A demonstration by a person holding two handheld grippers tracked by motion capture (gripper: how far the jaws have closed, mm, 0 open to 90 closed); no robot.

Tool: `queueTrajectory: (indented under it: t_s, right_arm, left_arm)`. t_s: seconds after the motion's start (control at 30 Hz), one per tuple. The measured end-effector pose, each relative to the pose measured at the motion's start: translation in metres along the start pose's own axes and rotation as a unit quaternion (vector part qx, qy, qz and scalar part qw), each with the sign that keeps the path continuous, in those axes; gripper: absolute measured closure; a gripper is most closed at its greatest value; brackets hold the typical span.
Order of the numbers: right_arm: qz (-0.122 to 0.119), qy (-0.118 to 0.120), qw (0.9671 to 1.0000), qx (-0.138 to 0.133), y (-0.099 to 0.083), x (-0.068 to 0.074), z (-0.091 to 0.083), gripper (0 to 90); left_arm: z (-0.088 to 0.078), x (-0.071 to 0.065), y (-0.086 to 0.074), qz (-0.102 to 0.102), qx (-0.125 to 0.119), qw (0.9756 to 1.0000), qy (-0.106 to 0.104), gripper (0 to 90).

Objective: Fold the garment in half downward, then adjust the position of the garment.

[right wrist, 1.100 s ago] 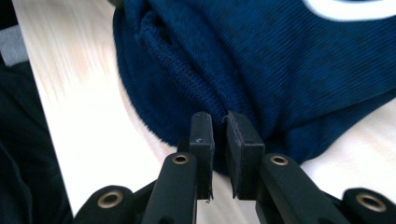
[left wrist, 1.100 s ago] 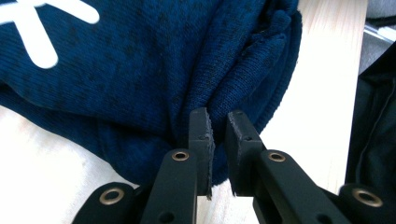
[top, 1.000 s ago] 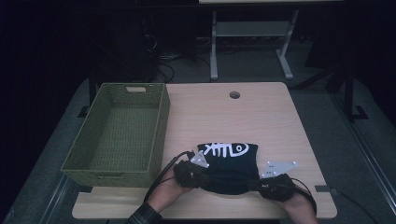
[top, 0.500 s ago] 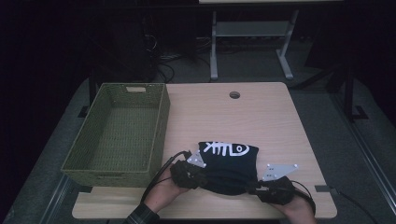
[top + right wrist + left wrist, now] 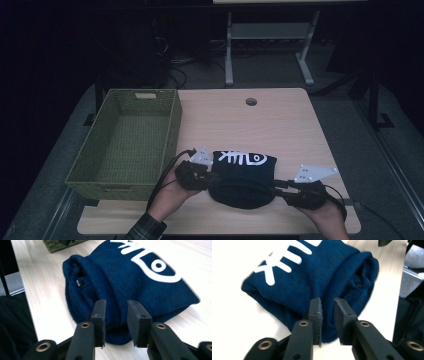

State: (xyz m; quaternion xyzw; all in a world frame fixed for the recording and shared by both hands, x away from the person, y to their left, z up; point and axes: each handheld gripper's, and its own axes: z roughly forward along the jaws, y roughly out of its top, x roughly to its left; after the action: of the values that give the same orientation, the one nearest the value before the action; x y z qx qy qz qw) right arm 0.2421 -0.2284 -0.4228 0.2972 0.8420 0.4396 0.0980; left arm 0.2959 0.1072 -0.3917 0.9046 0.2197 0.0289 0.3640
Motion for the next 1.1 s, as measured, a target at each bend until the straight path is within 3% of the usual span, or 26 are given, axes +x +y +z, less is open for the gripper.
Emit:
queueTrajectory:
  t_s: [0.2,0.5,0.7,0.93,1.1]
  right_arm:
    - [0.005,-0.001,1.0,0.0,0.006,-0.01,0.007,78.5]
    - [-0.005,0.024,0.9988,0.043,0.0,-0.012,0.033,87.9]
    - [-0.002,0.052,0.9973,0.052,-0.003,-0.004,0.043,88.4]
    - [-0.026,0.072,0.9952,0.061,-0.003,0.014,0.059,89.3]
    - [-0.04,0.072,0.9947,0.061,-0.002,0.021,0.062,89.0]
  left_arm:
    - [0.015,0.015,0.014,-0.01,-0.006,0.9998,0.017,85.8]
    - [0.048,0.041,0.029,-0.017,0.012,0.9987,0.047,87.9]
    - [0.07,0.052,0.034,-0.025,0.02,0.9983,0.048,88.1]
    - [0.088,0.057,0.035,-0.026,0.032,0.9982,0.043,88.6]
    - [0.086,0.055,0.036,-0.019,0.033,0.9981,0.047,87.5]
